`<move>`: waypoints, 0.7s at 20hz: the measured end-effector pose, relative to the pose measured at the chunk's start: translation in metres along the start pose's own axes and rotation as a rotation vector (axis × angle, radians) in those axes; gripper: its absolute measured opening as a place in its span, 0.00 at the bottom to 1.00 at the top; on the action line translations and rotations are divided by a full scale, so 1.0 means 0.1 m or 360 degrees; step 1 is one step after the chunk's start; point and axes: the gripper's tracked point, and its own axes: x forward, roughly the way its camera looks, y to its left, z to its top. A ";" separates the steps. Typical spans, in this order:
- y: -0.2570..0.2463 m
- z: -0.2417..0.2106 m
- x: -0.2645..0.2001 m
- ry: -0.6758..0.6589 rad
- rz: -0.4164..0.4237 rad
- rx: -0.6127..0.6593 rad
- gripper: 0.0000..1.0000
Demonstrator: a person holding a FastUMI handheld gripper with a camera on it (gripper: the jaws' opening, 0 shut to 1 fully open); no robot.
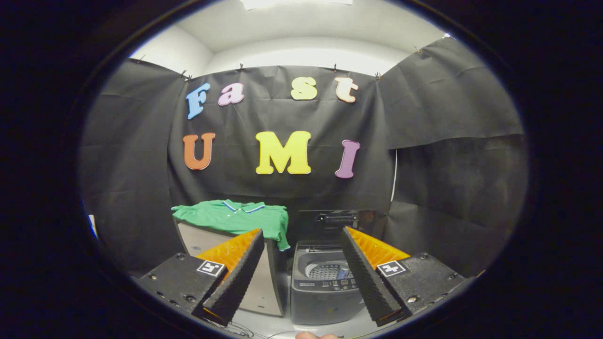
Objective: Put the clothes into the washing machine and then close the washing machine lid.
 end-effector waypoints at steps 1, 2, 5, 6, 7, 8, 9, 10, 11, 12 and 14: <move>0.06 0.01 0.02 0.0001 0.0005 0.0000 1.00; 0.12 0.02 0.03 0.0000 0.0007 -0.0003 1.00; 0.36 0.01 0.09 0.0030 0.0022 0.0001 1.00; 0.46 0.04 0.12 0.0032 0.0031 0.0004 1.00; 0.54 0.07 0.17 0.0036 0.0035 0.0005 1.00; 0.64 0.10 0.21 0.0043 0.0042 0.0004 1.00; 0.74 0.12 0.26 0.0054 0.0055 0.0011 1.00; 0.84 0.15 0.31 0.0069 0.0069 0.0023 1.00; 0.95 0.15 0.38 0.0100 0.0089 0.0037 1.00; 1.06 0.18 0.44 0.0129 0.0116 0.0050 1.00; 1.27 0.23 0.59 0.0187 0.0156 0.0055 1.00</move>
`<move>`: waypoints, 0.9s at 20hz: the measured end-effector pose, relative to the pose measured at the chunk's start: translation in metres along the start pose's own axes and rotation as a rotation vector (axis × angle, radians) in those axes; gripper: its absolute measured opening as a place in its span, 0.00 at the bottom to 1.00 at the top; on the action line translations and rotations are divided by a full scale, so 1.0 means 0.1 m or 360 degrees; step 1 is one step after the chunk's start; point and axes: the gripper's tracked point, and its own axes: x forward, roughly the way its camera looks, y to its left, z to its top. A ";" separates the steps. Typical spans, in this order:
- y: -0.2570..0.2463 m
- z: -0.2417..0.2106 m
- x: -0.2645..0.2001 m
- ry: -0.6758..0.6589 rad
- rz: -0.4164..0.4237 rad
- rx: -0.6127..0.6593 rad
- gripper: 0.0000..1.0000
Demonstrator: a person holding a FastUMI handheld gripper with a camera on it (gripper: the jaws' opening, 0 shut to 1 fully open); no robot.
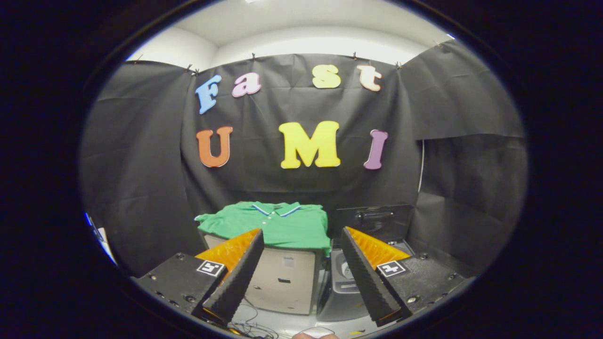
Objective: Put the clothes into the washing machine and then close the washing machine lid.
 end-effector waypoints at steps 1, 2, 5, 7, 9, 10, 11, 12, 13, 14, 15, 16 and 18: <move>0.09 0.03 0.09 0.0035 0.0023 -0.0003 1.00; 0.16 0.08 0.20 0.0070 0.0040 0.0002 1.00; 0.36 0.16 0.55 0.0188 0.0087 -0.0017 1.00; 0.47 0.19 0.80 0.0267 0.0114 -0.0059 1.00; 0.56 0.20 1.05 0.0350 0.0168 -0.0085 1.00; 0.59 0.19 1.20 0.0414 0.0179 -0.0102 1.00; 0.61 0.15 1.38 0.0496 0.0171 -0.0132 1.00; 0.59 0.09 1.55 0.0605 0.0134 -0.0173 1.00; 0.58 0.01 1.68 0.0712 0.0135 -0.0198 1.00; 0.63 -0.04 1.81 0.0798 0.0155 -0.0173 1.00; 0.65 -0.08 1.91 0.0884 0.0180 -0.0151 1.00; 0.69 -0.07 2.04 0.0946 0.0199 -0.0133 1.00; 0.78 -0.05 2.28 0.1033 0.0212 -0.0115 1.00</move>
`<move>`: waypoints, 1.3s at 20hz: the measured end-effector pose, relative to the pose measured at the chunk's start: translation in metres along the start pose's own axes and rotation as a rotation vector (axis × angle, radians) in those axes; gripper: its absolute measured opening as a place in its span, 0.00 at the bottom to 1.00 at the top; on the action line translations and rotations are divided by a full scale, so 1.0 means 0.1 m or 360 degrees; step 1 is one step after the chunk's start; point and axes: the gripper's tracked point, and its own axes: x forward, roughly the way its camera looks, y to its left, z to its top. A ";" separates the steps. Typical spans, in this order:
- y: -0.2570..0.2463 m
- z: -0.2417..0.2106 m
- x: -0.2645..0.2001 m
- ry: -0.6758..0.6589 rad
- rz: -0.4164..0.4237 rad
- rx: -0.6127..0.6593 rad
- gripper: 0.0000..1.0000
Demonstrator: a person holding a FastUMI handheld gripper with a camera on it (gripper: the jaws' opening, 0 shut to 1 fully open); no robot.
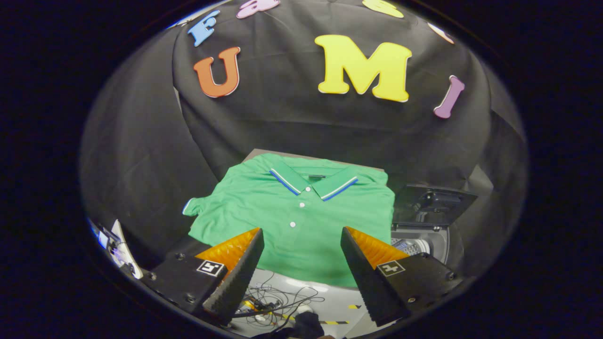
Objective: Put the clothes into the washing machine and then close the washing machine lid.
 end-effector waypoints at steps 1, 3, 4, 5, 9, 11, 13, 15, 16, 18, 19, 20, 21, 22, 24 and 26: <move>-0.01 0.02 0.12 0.0055 0.0004 0.0006 1.00; 0.04 0.05 0.34 0.0178 0.0015 0.0027 1.00; 0.06 0.05 0.44 0.0247 0.0018 0.0036 1.00; 0.07 0.02 0.55 0.0323 0.0013 0.0042 1.00; 0.08 -0.01 0.88 0.0510 -0.0035 0.0049 1.00; 0.04 0.01 0.97 0.0557 -0.0077 0.0050 1.00; 0.04 0.01 1.03 0.0609 -0.0105 0.0066 1.00; 0.11 -0.06 1.08 0.0710 -0.0068 0.0078 1.00; 0.09 -0.13 1.07 0.0778 -0.0091 0.0064 1.00; 0.11 -0.12 1.08 0.0788 -0.0128 0.0024 0.99; 0.12 -0.11 1.10 0.0794 -0.0140 0.0039 0.98; 0.12 -0.09 1.08 0.0812 -0.0148 0.0063 0.96; 0.12 -0.12 1.09 0.0852 -0.0153 0.0084 0.96; 0.10 -0.12 1.09 0.0860 -0.0151 0.0092 0.96; 0.06 -0.10 1.09 0.0866 -0.0148 0.0081 0.93; 0.04 -0.08 1.09 0.0859 -0.0152 0.0077 0.82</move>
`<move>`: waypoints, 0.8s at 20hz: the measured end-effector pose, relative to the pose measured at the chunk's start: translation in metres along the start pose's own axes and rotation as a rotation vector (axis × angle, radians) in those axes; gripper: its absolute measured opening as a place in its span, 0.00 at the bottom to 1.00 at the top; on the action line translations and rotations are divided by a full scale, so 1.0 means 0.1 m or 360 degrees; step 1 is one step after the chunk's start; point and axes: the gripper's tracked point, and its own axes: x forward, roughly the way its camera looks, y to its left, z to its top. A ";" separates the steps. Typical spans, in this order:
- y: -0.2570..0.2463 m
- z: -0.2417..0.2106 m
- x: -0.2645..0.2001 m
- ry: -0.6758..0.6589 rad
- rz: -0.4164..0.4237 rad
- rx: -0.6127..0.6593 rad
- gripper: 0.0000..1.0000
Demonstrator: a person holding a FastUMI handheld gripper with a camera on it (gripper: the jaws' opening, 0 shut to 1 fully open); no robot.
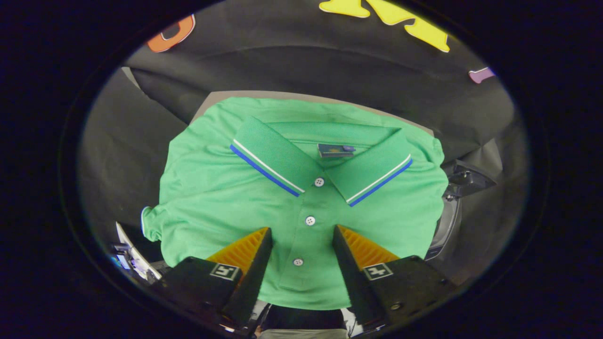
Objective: Put the clothes into the washing machine and then close the washing machine lid.
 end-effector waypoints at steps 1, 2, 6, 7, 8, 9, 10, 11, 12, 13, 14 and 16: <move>-0.01 0.00 0.00 -0.0013 0.0005 -0.0013 0.75; -0.04 0.02 0.06 -0.0030 0.0001 -0.0003 0.64; -0.09 0.05 0.00 -0.0075 0.0043 -0.0042 0.18; -0.09 0.05 0.01 -0.0071 0.0065 -0.0048 0.13; -0.09 0.07 0.01 -0.0064 0.0083 -0.0040 0.08; -0.10 0.06 0.01 -0.0058 0.0091 -0.0036 0.07; -0.10 0.06 0.00 -0.0049 0.0083 -0.0049 0.06; -0.12 0.04 -0.01 -0.0039 0.0069 -0.0052 0.06; -0.10 0.04 -0.02 -0.0037 0.0061 -0.0069 0.06; -0.10 0.06 -0.04 -0.0044 0.0057 -0.0082 0.06; -0.10 0.07 -0.08 -0.0045 0.0064 -0.0088 0.06; -0.10 0.12 -0.19 -0.0052 0.0101 -0.0105 0.06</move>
